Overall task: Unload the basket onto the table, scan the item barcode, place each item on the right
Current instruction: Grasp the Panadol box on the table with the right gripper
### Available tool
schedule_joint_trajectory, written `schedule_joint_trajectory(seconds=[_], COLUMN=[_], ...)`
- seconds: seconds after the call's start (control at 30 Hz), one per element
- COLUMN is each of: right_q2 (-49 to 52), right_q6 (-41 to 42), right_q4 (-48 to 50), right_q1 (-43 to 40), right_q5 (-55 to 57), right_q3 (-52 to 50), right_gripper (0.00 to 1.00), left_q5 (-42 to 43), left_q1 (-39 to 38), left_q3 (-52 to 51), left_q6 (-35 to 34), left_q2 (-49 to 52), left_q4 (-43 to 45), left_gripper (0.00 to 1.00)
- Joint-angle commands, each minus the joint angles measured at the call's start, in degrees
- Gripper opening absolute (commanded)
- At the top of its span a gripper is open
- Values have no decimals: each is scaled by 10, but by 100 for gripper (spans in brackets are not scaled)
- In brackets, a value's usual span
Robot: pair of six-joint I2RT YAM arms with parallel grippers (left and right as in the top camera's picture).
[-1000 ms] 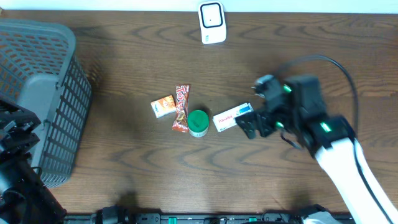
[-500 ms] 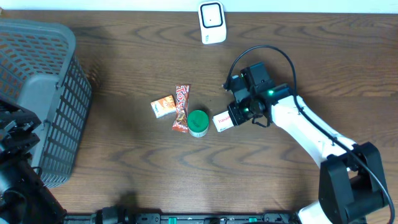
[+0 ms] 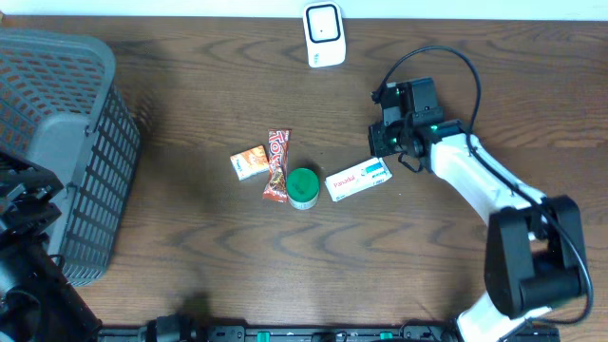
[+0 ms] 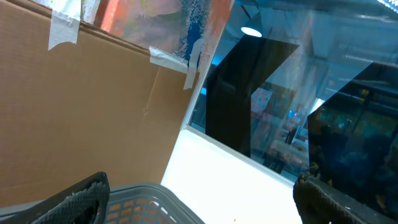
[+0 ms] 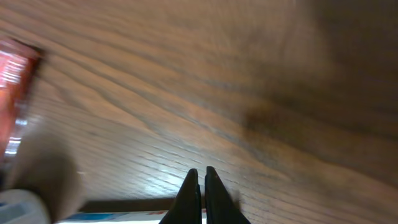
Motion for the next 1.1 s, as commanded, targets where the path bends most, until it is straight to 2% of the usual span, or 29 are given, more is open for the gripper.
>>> schedule_joint_trajectory(seconds=[0.0,0.27,0.7,0.93,1.07], right_q2=[35,65,63,59,57], right_q6=[10,21,21,19,18], right_q4=[5,-1,-206,-287,-304], right_q1=[-1,-2,-11,-11,-11], right_q5=[3,6,2,-150,-183], right_q3=[13,15,15,15,15], right_gripper=[1,1,1,1,1], left_q5=[-8,-8,-8,-8,-8], left_q1=[2,2,2,2,2], left_q3=[-5,-5,-5,-5,-5], left_q6=[-5,-5,-5,-5,-5], left_q2=[-1,-1,-1,-1,-1], left_q4=[3,3,3,3,3], left_gripper=[95,95,95,94,95])
